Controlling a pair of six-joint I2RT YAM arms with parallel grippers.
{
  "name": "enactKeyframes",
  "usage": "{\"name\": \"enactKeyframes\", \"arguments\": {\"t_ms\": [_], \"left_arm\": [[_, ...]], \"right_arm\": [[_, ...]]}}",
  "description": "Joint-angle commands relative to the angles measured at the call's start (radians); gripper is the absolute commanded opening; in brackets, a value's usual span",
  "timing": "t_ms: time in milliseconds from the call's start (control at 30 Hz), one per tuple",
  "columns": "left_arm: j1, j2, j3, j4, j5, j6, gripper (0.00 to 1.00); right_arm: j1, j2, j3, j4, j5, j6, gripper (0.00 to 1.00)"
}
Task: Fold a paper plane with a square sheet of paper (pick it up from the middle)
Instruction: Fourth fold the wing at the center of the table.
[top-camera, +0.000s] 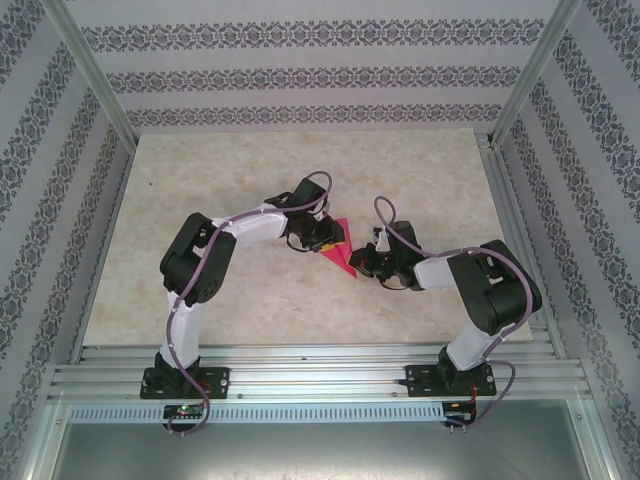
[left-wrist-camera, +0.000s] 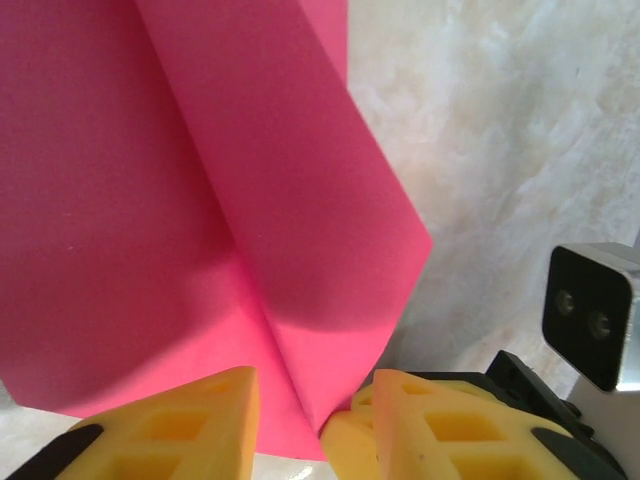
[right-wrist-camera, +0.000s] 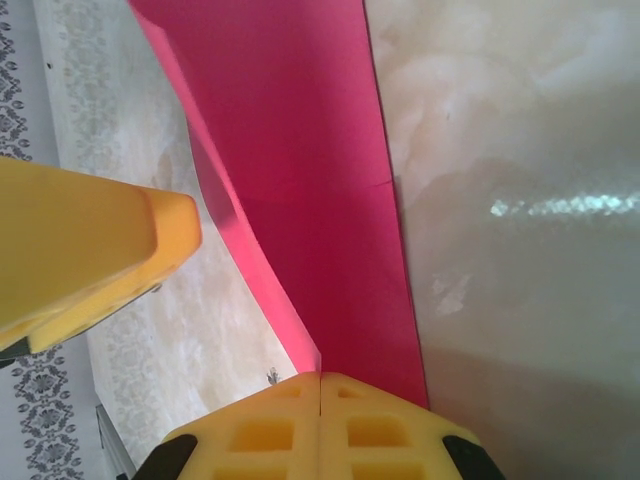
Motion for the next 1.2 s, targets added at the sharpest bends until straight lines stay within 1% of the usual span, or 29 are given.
{"name": "enactKeyframes", "arguments": {"t_ms": [0,167,300,400,467,567,667,733,833,933,1167], "left_arm": [[0.007,0.013,0.019,0.034,0.008,0.011,0.38],[0.005,0.028,0.039,0.035,0.036,0.015,0.37],[0.005,0.04,0.048,0.038,0.052,0.011,0.35],[0.003,0.049,0.055,0.063,0.067,-0.001,0.32],[0.002,0.065,0.069,0.064,0.076,-0.01,0.27],[-0.002,0.082,0.075,0.084,0.096,-0.026,0.26],[-0.004,0.098,0.078,0.106,0.108,-0.047,0.26],[-0.005,0.086,0.075,0.114,0.088,-0.052,0.26],[-0.005,0.097,0.109,0.076,0.073,-0.032,0.26],[-0.007,0.121,0.12,0.089,0.098,-0.046,0.26],[-0.009,0.152,0.139,0.077,0.089,-0.041,0.26]], "right_arm": [[-0.016,-0.008,0.031,-0.033,0.026,-0.021,0.0],[-0.017,0.009,0.043,-0.055,0.028,-0.021,0.01],[-0.019,0.015,0.044,-0.054,0.022,-0.017,0.01],[-0.019,0.027,0.057,-0.069,0.012,-0.02,0.01],[-0.019,0.033,0.058,-0.071,0.013,-0.02,0.01],[-0.018,0.035,0.059,-0.072,0.013,-0.02,0.01],[-0.018,0.037,0.061,-0.079,0.012,-0.027,0.02],[-0.019,0.037,0.063,-0.089,0.014,-0.032,0.02],[-0.018,0.037,0.061,-0.09,0.016,-0.037,0.02],[-0.019,0.04,0.064,-0.087,0.011,-0.034,0.02],[-0.019,0.043,0.065,-0.084,0.014,-0.027,0.02]]}}
